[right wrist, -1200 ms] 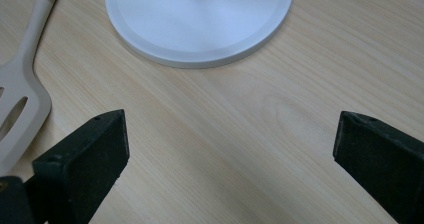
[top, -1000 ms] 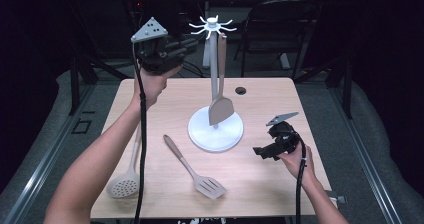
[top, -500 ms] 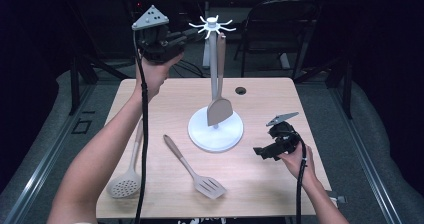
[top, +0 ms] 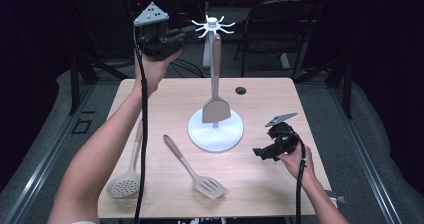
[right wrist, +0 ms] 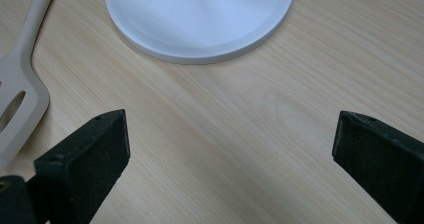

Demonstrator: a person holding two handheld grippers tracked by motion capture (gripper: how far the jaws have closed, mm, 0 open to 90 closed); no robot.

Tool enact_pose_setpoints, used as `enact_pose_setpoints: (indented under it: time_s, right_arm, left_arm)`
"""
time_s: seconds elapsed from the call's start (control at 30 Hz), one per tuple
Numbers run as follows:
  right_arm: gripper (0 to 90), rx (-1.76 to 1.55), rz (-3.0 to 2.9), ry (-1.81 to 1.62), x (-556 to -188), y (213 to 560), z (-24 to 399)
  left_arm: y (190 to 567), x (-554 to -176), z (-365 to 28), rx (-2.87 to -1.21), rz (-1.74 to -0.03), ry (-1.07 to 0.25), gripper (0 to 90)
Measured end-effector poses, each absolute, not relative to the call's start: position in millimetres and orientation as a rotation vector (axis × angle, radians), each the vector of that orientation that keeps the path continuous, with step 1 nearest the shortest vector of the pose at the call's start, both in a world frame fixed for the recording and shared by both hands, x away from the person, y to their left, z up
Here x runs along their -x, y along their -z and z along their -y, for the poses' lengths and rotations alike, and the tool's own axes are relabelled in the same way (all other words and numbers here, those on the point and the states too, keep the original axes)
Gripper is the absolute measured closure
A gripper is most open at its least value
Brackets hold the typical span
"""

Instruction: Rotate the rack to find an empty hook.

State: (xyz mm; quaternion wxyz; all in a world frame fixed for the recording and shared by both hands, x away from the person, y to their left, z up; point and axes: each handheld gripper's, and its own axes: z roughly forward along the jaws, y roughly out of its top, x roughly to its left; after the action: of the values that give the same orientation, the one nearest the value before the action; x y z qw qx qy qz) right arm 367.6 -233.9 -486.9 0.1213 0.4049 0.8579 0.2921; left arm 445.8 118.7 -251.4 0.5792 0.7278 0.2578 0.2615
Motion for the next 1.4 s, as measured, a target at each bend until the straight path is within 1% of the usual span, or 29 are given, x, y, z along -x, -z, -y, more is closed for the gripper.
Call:
enact_pose_setpoints:
  time_s: [0.33, 0.6, 0.9, 1.17, 1.4]
  right_arm:
    - [1.4, -1.176, -2.503, -0.855, -367.0, 486.8, 234.1]
    - [1.3, -1.178, -2.505, -0.856, -367.2, 486.9, 234.2]
    - [1.3, -1.166, -2.509, -0.853, -367.6, 486.3, 232.4]
    - [1.3, -1.163, -2.509, -0.847, -367.7, 486.4, 233.1]
    - [1.4, -1.167, -2.504, -0.853, -367.5, 486.6, 233.7]
  left_arm:
    - [252.9, -452.1, -125.3, -1.714, -0.624, -0.618, 90.0]
    - [250.6, -431.2, -132.8, -1.691, -0.568, -0.617, 90.0]
    - [248.6, -413.8, -128.7, -1.692, -0.509, -0.595, 90.0]
    - [249.9, -417.0, -118.6, -1.721, -0.498, -0.590, 90.0]
    - [250.9, -423.4, -118.4, -1.722, -0.515, -0.594, 90.0]
